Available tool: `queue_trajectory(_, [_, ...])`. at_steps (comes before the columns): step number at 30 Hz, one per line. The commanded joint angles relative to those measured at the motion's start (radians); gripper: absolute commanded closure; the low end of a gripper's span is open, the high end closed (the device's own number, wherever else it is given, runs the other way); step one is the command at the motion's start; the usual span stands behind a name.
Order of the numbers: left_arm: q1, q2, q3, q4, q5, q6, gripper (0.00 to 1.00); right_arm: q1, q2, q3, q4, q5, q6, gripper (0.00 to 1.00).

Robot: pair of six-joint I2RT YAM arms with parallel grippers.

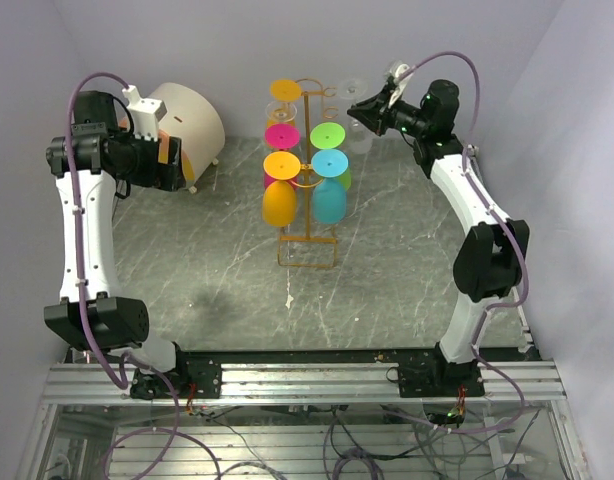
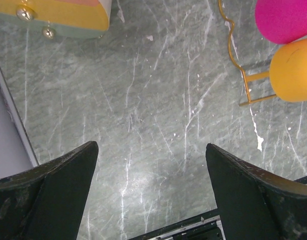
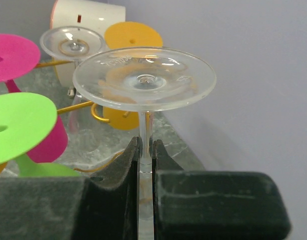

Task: Place the wine glass upside down on the wine glass rack

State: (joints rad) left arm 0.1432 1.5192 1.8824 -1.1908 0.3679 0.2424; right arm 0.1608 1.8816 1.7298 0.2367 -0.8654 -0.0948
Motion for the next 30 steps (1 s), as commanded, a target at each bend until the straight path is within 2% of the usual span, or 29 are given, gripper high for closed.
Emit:
queue_trajectory(1, [-0.003, 0.008, 0.035, -0.051, 0.018, 0.029, 0.00, 0.047, 0.055, 0.102, -0.116, -0.026, -0.132, 1.00])
queue_trajectory(12, [-0.003, -0.028, -0.013, -0.053, -0.055, 0.019, 0.00, 0.075, 0.077, 0.092, -0.159, -0.026, -0.201, 1.00])
queue_trajectory(21, [-0.002, -0.051, -0.051, -0.055, -0.140, 0.022, 0.00, 0.084, 0.081, 0.068, -0.146, 0.007, -0.197, 1.00])
queue_trajectory(23, [-0.002, -0.059, -0.054, -0.059, -0.190, 0.032, 0.00, 0.083, 0.068, 0.037, -0.126, 0.024, -0.174, 0.81])
queue_trajectory(27, [-0.004, -0.056, -0.020, -0.128, -0.247, 0.106, 0.00, 0.083, 0.017, -0.052, -0.045, 0.073, -0.139, 0.50])
queue_trajectory(30, [-0.002, -0.069, -0.017, -0.178, -0.351, 0.177, 0.00, 0.084, -0.027, -0.124, 0.013, 0.087, -0.121, 0.34])
